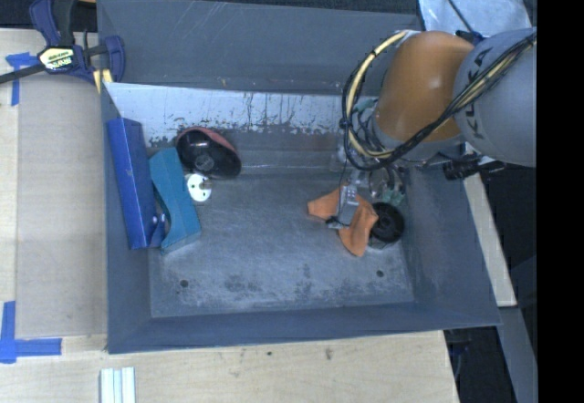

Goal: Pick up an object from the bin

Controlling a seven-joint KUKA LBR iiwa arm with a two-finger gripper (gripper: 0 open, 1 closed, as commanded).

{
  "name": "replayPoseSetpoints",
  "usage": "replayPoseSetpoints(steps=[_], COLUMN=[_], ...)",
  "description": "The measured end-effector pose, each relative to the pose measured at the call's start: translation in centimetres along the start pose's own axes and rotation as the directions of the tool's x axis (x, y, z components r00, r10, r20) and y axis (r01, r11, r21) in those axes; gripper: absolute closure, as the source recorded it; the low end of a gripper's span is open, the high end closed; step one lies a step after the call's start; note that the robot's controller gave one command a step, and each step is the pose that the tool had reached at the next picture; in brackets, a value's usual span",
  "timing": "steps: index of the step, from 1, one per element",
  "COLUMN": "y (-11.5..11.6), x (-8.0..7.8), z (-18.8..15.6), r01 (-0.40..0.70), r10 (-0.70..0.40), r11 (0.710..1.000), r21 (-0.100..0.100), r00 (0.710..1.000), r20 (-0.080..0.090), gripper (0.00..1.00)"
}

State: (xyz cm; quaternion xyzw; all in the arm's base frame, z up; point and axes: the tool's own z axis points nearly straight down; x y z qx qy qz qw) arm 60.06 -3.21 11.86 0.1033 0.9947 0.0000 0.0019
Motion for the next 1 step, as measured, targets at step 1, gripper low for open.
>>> replayPoseSetpoints(steps=[1], y=[-3.73], x=[1.64], z=[4.67], r01=[-0.113], r10=[0.113], r11=[0.994], r21=[-0.001], r00=[0.994], r20=[0.003], gripper=[1.00])
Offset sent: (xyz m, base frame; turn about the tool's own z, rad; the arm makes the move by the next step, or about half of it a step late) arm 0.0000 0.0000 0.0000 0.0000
